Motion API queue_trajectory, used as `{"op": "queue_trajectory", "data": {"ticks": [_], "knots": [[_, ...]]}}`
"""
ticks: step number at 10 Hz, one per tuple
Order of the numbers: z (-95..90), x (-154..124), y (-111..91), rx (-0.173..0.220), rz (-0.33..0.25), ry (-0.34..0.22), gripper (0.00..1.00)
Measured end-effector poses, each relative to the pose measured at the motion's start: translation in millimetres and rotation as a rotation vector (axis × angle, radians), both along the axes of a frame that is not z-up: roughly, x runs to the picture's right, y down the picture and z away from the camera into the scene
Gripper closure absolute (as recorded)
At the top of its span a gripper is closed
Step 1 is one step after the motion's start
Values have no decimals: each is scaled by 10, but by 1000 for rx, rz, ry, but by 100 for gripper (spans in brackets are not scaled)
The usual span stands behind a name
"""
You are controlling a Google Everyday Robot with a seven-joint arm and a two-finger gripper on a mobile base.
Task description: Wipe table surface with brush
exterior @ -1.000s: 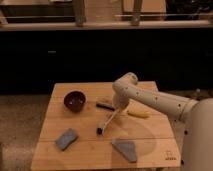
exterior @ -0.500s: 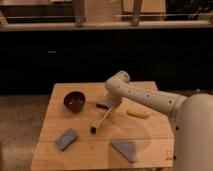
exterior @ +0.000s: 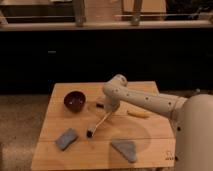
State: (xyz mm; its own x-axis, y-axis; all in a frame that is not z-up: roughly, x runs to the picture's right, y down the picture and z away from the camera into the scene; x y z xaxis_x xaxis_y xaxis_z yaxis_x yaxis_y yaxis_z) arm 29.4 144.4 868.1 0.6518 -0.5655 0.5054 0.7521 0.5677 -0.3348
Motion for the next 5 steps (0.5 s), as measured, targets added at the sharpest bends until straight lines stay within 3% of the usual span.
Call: {"op": "queue_trajectory", "data": {"ticks": [5], "knots": [[-29, 288, 154, -20, -17, 16, 95]]}}
